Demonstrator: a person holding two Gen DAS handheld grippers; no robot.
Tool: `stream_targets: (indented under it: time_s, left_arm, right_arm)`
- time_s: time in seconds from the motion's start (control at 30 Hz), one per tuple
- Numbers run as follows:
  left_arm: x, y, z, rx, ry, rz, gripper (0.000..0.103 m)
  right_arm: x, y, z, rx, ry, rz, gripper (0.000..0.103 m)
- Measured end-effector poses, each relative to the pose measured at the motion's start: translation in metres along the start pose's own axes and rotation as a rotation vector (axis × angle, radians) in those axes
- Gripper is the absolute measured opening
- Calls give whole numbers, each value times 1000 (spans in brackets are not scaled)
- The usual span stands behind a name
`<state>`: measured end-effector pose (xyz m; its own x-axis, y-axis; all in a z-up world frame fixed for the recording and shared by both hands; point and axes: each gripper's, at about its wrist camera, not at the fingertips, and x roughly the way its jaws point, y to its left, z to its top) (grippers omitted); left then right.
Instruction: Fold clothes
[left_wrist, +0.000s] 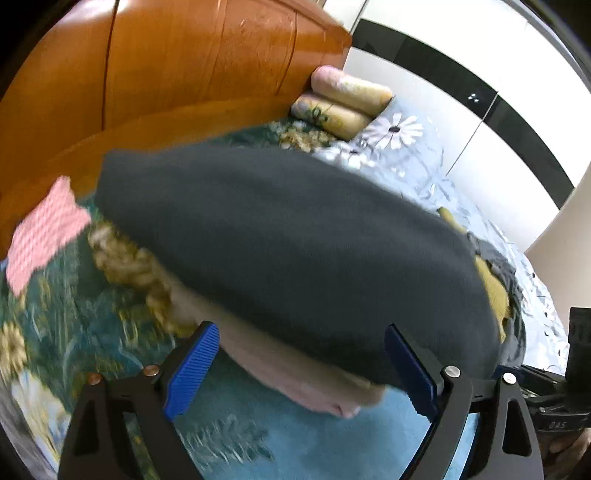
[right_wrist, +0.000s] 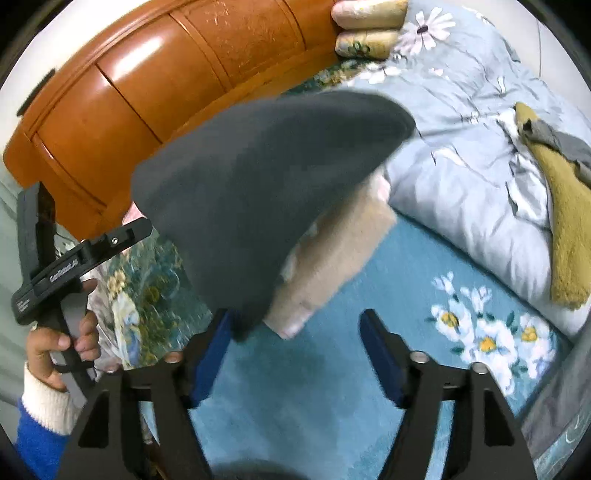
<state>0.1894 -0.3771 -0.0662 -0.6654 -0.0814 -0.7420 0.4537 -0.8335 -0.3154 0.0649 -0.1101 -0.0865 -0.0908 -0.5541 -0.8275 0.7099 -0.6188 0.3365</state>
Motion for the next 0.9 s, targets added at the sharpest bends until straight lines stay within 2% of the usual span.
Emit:
stream_targets:
  time_s: [0.1, 0.2, 0.4, 0.5, 0.53, 0.7, 0.9]
  left_arm:
    - [1, -10, -23, -37, -4, 12, 102]
    - [5, -19, -43, -85, 4, -3, 103]
    - [13, -40, -65, -38, 49, 67, 103]
    - [15, -49, -73, -9, 61, 108, 103]
    - [14, -49, -75, -6, 62, 114, 103]
    - [15, -46, -80, -8, 53, 138, 103]
    - [17, -47, -85, 26, 38, 179, 103]
  right_arm:
    - [8, -1, -8, -37, 12, -27, 75]
    - [11, 1, -18, -82, 25, -56, 78]
    - [9, 5, -28, -147, 31, -96, 79]
    - [5, 4, -31, -157, 21, -100, 95]
    - [4, 4, -32, -160, 20, -101, 96]
    - [9, 6, -37, -182, 18, -109, 101]
    - [10, 13, -43, -230, -7, -86, 101]
